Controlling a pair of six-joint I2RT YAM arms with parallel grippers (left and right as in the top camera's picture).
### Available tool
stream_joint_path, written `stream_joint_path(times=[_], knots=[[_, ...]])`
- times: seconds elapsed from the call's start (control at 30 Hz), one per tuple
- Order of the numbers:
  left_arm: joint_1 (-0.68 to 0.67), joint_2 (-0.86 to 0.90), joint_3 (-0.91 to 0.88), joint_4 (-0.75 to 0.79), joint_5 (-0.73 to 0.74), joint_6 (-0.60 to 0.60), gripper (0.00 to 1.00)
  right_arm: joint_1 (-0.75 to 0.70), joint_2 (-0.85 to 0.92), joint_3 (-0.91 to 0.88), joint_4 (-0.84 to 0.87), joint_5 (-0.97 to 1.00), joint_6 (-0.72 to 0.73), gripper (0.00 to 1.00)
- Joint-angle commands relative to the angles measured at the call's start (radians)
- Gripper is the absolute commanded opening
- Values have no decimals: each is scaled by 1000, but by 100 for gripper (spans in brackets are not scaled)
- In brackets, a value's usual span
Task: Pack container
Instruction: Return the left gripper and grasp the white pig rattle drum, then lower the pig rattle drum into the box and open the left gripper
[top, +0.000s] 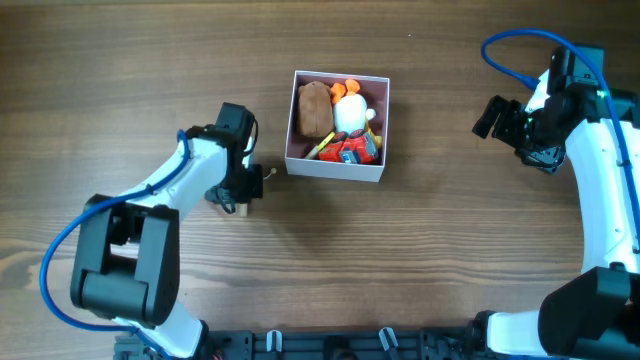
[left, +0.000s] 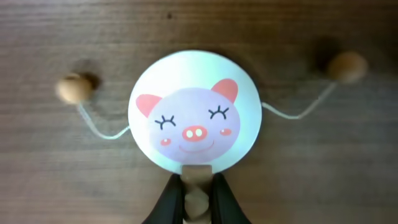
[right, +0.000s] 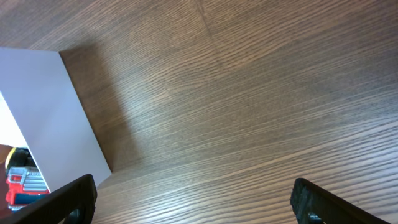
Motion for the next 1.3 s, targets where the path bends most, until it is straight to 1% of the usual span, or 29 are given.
stream_joint_path(times=[0.0, 0.1, 0.2, 0.27, 0.37, 0.5, 0.53, 0.6, 0.63, 0.77, 0.8, 0.83, 0.87, 0.9, 0.93, 1.07, 1.2, 1.27], knots=[[-1, -86, 188, -104, 16, 5, 4, 2, 11, -14, 3, -5, -12, 99], [-14, -129, 344, -192, 17, 6, 4, 2, 11, -14, 2, -5, -12, 100], [-56, -160, 465, -195, 24, 14, 4, 2, 10, -14, 3, -5, -12, 99], [-98, -169, 493, -152, 24, 102, 4, 2, 11, -14, 3, -5, -11, 100], [-180, -148, 491, -82, 23, 287, 4, 2, 11, -14, 5, -5, -10, 100], [-259, -77, 490, -63, 22, 534, 4, 2, 11, -14, 2, -5, -10, 100], [-269, -54, 490, -63, 19, 571, 4, 2, 11, -14, 1, -5, -10, 100], [-276, -10, 490, -61, 19, 608, 4, 2, 11, -14, -2, -5, -10, 100], [-276, 25, 490, -58, 15, 617, 7, 2, 11, -14, -2, -5, -10, 100], [-269, 108, 490, -56, 11, 616, 14, 2, 11, -14, -2, -5, -10, 100], [-269, 116, 490, -55, 11, 616, 22, 2, 11, -14, -2, -5, -10, 100], [-269, 118, 491, -52, 11, 615, 40, 2, 11, -14, -1, -5, -10, 99], [-269, 117, 491, -51, 10, 615, 52, 2, 11, -14, -1, -5, -10, 99], [-270, 111, 493, -52, -1, 608, 83, 2, 11, -14, -1, -5, -10, 100], [-273, 103, 496, -53, -23, 595, 100, 2, 11, -14, -1, -5, -10, 99], [-281, 39, 530, -68, -115, 472, 100, 2, 11, -14, -2, -5, -10, 100], [-269, -48, 554, -85, -123, 352, 100, 2, 11, -14, -2, -5, -11, 100], [-248, -83, 554, -110, -123, 267, 100, 2, 11, -14, -2, -5, -12, 100]])
